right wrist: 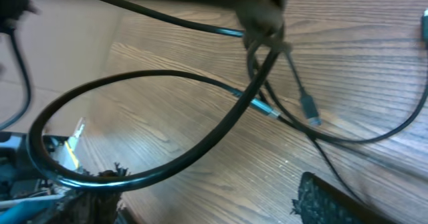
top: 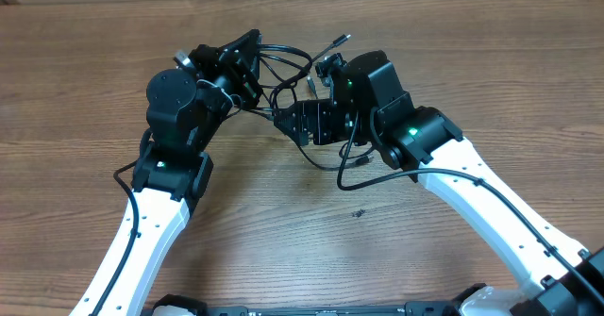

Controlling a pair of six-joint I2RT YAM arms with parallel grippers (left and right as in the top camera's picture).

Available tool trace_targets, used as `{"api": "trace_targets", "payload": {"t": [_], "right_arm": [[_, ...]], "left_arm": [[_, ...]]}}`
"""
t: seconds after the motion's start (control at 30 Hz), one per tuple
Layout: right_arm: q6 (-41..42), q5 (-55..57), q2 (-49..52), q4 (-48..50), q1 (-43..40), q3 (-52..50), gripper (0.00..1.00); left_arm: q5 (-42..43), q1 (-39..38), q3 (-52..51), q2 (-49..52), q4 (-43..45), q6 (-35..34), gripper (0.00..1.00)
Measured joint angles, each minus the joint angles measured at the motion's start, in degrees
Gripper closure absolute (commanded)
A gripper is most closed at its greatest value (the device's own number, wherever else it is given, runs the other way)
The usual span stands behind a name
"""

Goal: Untangle cables

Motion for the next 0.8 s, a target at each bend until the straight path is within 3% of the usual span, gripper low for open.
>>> {"api": "trace_targets", "payload": {"t": [0.23, 0.43, 0.8], "right_arm": [[0.0, 0.9, 0.7, -1.0, -0.1, 0.0, 0.19], [0.0, 2.6, 0.7, -3.3, -0.5, 0.0, 0.19], [6.0, 3.6, 0.7, -3.5, -8.6, 0.0, 0.18]], "left_arm": [[-2.2, 0.0, 0.0, 0.0, 0.0, 10.2, 0.96], [-3.8, 1.5, 0.0, 0.0, 0.0, 25.0, 0.96], [12.0, 3.7, 0.0, 0.0, 0.0, 39.9, 0.96]]}}
